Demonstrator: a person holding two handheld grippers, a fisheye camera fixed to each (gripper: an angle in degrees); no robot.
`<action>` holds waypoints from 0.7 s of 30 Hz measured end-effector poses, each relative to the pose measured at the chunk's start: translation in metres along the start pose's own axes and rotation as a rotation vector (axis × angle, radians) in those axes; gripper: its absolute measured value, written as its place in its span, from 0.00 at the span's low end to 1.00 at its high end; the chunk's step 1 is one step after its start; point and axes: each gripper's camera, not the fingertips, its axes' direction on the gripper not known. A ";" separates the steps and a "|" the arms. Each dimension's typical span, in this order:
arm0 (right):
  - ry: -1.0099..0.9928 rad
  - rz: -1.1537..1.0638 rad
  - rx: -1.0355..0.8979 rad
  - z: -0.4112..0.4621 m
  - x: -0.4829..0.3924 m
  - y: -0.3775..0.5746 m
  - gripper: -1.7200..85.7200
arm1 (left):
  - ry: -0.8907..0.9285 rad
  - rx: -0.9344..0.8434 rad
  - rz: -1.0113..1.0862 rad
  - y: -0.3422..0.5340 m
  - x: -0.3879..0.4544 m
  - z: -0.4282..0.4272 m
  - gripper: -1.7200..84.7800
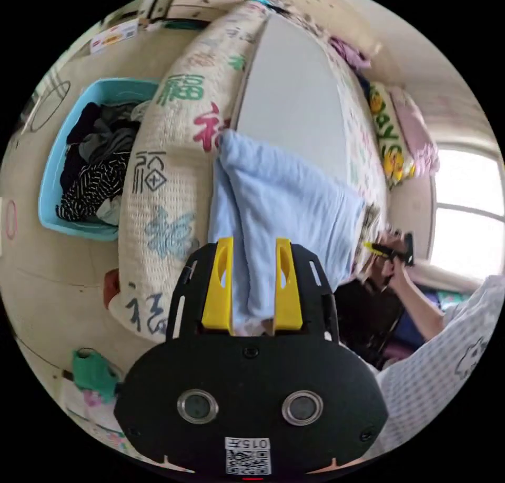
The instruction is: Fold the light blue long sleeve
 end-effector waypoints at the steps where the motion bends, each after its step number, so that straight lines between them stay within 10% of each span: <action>1: -0.061 0.022 0.045 -0.011 0.006 -0.021 0.17 | 0.078 0.054 -0.063 -0.014 -0.017 -0.001 0.16; 21: -0.032 0.135 0.113 -0.132 -0.025 -0.118 0.03 | 0.216 0.212 -0.179 -0.091 -0.059 -0.016 0.02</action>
